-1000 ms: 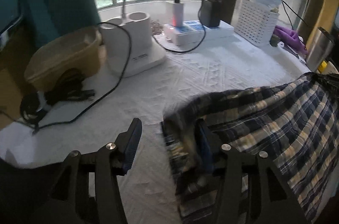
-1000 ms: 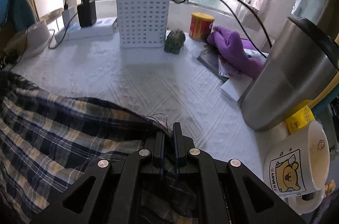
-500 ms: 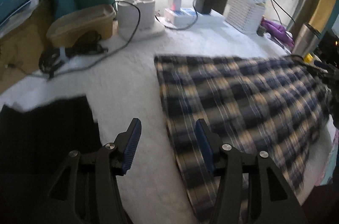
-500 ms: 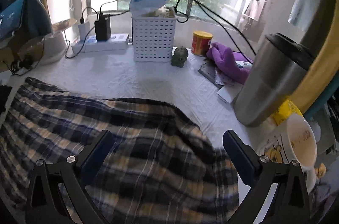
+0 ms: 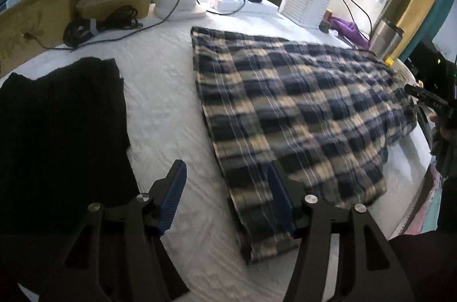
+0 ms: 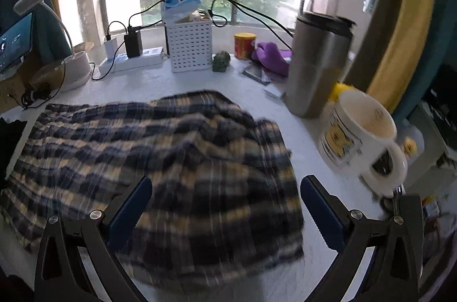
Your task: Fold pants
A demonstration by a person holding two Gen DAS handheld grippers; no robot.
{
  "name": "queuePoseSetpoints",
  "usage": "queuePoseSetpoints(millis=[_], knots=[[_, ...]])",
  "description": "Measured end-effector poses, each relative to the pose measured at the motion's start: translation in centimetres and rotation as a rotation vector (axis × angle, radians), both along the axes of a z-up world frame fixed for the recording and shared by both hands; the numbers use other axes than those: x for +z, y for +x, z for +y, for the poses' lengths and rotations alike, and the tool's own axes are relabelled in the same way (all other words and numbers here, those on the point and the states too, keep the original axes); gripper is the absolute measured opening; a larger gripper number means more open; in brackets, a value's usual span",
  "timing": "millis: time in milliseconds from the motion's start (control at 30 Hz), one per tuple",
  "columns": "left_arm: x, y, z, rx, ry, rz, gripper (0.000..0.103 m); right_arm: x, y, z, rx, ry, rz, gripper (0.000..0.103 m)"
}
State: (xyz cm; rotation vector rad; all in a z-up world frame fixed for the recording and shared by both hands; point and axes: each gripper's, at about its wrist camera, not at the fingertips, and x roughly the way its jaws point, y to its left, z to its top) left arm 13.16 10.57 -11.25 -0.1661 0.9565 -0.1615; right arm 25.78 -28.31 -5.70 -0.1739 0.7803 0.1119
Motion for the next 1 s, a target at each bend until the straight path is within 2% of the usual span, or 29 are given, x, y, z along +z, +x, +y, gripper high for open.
queuePoseSetpoints(millis=[200,300,567,633,667,700,733,767,800,833,900,1000], knots=[[-1.1,-1.4,-1.2,-0.013,-0.008,0.016,0.059,-0.4,-2.3,-1.1,-0.020,0.008,-0.011,0.103],[-1.2,-2.2,-1.7,0.009,0.009,-0.006,0.060,-0.6,-3.1,-2.0,-0.039,0.019,-0.016,0.103],[-1.3,-3.0,-3.0,0.029,0.009,-0.006,0.060,-1.4,-4.1,-6.2,-0.128,0.182,-0.007,0.103],[-1.3,-3.1,-3.4,0.037,0.036,-0.020,0.060,-1.8,-4.2,-7.0,-0.137,0.225,0.007,0.103],[-1.4,-3.2,-3.6,0.035,0.044,-0.026,0.055,-2.1,-4.2,-7.2,-0.135,0.248,0.015,0.102],[-1.4,-3.2,-3.8,0.035,0.058,-0.033,0.044,-2.4,-4.2,-7.5,-0.136,0.280,0.025,0.100],[-1.4,-3.2,-4.0,0.038,0.072,-0.037,0.039,-2.7,-4.1,-7.7,-0.140,0.303,0.039,0.097],[-1.4,-3.1,-4.1,0.037,0.078,-0.038,0.026,-3.1,-4.1,-8.0,-0.147,0.326,0.052,0.095],[-1.5,-3.0,-4.1,0.040,0.077,-0.039,0.017,-3.3,-4.0,-8.2,-0.151,0.345,0.060,0.093],[-1.5,-2.9,-4.1,0.044,0.070,-0.037,0.014,-3.9,-3.9,-8.4,-0.155,0.380,0.078,0.092],[-1.5,-2.9,-4.1,0.038,0.051,-0.034,0.007,-4.7,-3.8,-8.4,-0.151,0.418,0.099,0.077],[-1.2,-3.1,-4.1,0.031,0.044,-0.036,0.006,-5.4,-3.3,-8.1,-0.155,0.462,0.119,0.065]])
